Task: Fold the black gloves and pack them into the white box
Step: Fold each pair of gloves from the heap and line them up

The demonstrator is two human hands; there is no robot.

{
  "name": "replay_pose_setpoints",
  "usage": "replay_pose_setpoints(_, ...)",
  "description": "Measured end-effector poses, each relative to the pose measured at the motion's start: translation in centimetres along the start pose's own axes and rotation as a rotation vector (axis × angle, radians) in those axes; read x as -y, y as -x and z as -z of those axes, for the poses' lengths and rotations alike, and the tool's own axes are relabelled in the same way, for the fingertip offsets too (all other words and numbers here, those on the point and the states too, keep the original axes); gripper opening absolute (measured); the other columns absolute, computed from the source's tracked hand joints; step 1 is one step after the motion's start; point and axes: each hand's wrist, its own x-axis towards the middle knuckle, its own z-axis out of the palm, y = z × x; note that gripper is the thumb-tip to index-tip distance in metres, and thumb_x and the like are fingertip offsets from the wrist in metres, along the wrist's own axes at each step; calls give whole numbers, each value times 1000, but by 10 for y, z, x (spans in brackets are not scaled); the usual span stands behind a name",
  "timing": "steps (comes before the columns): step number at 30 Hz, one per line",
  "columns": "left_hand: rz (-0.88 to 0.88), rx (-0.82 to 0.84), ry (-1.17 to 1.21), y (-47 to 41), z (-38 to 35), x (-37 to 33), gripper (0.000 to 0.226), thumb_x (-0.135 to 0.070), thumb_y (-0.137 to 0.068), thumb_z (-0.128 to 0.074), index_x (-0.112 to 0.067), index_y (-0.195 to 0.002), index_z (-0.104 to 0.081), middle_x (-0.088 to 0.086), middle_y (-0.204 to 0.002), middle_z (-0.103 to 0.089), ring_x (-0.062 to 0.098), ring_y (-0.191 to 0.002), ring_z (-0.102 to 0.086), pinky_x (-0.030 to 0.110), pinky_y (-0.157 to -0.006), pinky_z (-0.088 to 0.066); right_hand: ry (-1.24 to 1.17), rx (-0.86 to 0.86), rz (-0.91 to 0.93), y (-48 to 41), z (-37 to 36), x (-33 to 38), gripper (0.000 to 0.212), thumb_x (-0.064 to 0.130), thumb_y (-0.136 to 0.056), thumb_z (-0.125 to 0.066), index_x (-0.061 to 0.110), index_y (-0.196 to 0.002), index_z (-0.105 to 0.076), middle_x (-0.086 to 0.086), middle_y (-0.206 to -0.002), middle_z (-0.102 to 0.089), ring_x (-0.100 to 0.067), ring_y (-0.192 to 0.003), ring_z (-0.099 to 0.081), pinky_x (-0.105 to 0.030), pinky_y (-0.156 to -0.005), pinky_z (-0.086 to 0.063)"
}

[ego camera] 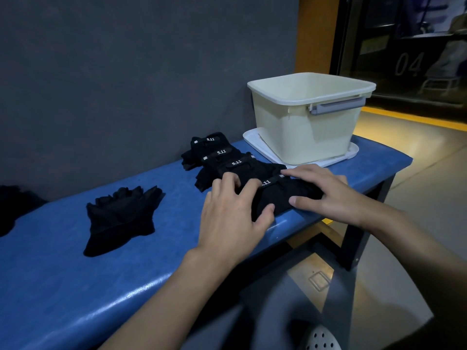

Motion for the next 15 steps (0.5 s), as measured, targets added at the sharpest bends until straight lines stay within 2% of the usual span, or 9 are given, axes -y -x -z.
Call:
replay_pose_setpoints(6,14,-2,-36,0,-2,0,50,-58,-82,-48,-24,-116,-61,3,-109,-50,24,-96,-46,38,-79,-47,-20,-10,16,4,3,2,54,44,-87,-65,57,-133,-41,18,-142,-38,-5,-137,-27,-32,-105,-12)
replay_pose_setpoints(11,-14,-18,-9,1,0,-2,53,-57,-83,-50,-22,-122,-58,2,-110,-50,22,-97,-47,36,-81,-46,-42,-58,26,9,7,6,60,40,-85,-69,50,-137,-43,17,-138,-41,-7,-134,-34,-38,-112,-17)
replay_pose_setpoints(15,-24,-11,13,1,2,-3,54,-55,-84,-53,-21,-126,-54,1,-112,-49,21,-98,-46,35,-82,-46,-89,-52,25,11,6,5,64,46,-80,-69,48,-139,-43,18,-136,-43,-7,-132,-38,-50,-114,-25)
